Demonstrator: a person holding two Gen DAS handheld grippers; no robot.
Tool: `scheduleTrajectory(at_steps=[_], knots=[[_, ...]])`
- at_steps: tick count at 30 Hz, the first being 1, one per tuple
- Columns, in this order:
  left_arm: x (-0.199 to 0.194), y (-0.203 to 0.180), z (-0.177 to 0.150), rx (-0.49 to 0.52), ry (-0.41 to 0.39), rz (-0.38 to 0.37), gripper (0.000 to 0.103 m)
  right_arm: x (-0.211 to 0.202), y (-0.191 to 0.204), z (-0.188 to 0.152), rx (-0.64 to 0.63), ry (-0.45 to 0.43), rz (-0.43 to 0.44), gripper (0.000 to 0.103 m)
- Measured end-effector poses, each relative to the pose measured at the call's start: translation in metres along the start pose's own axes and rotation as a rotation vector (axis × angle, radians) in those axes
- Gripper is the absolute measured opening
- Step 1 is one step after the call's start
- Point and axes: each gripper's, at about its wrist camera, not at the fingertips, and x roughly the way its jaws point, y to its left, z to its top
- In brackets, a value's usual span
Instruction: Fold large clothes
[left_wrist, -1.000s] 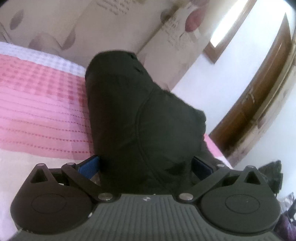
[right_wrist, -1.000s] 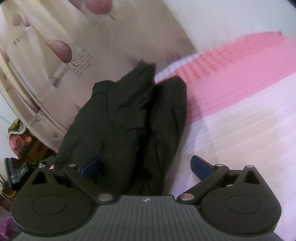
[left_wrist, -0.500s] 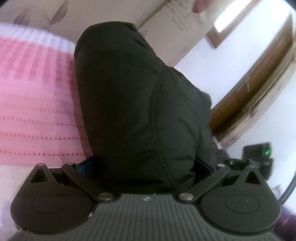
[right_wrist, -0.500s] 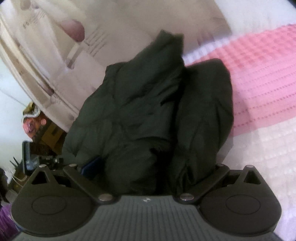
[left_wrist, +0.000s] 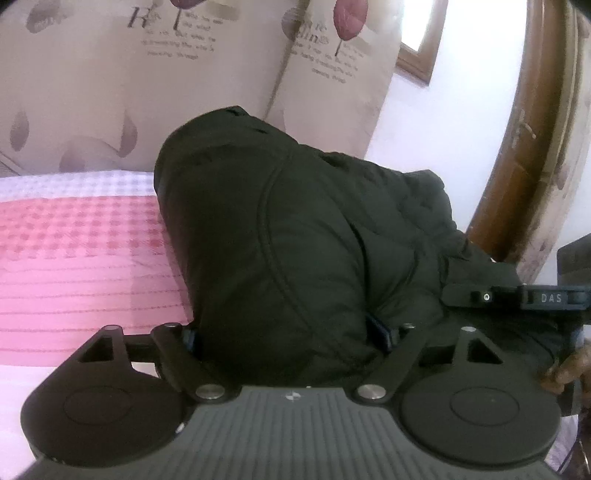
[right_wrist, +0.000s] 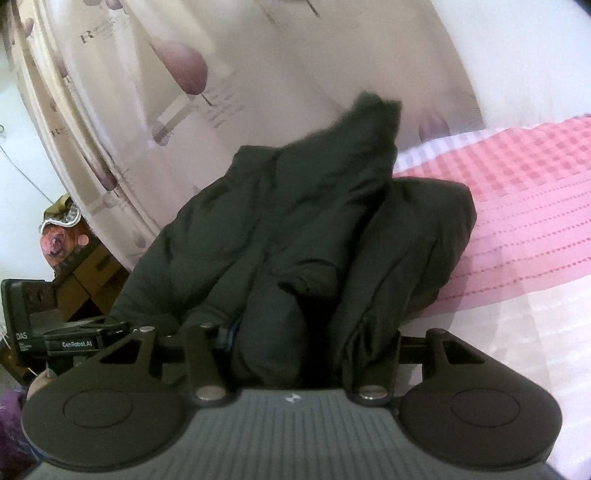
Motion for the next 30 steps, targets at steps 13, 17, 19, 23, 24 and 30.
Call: scheduleTrajectory(at_steps=[13, 17, 19, 23, 24, 30], knots=[[-0.067, 0.004, -0.005, -0.004, -0.019, 0.096, 0.077, -0.005, 0.052, -0.010, -0.006, 0.014, 0.055, 0.050], [-0.085, 0.007, -0.010, -0.004, -0.014, 0.113, 0.077, -0.008, 0.066, -0.018, 0.001, 0.024, 0.074, 0.050], [-0.092, 0.008, -0.013, -0.004, -0.013, 0.120, 0.077, -0.009, 0.072, -0.023, 0.004, 0.030, 0.084, 0.050], [-0.102, 0.010, -0.021, -0.005, -0.013, 0.136, 0.077, -0.009, 0.081, -0.033, 0.016, 0.039, 0.094, 0.050], [-0.103, 0.010, -0.023, -0.007, -0.013, 0.138, 0.078, -0.009, 0.082, -0.036, 0.017, 0.041, 0.093, 0.050], [-0.102, 0.012, -0.041, -0.017, -0.040, 0.164, 0.087, -0.008, 0.079, -0.051, 0.016, 0.039, 0.073, 0.057]])
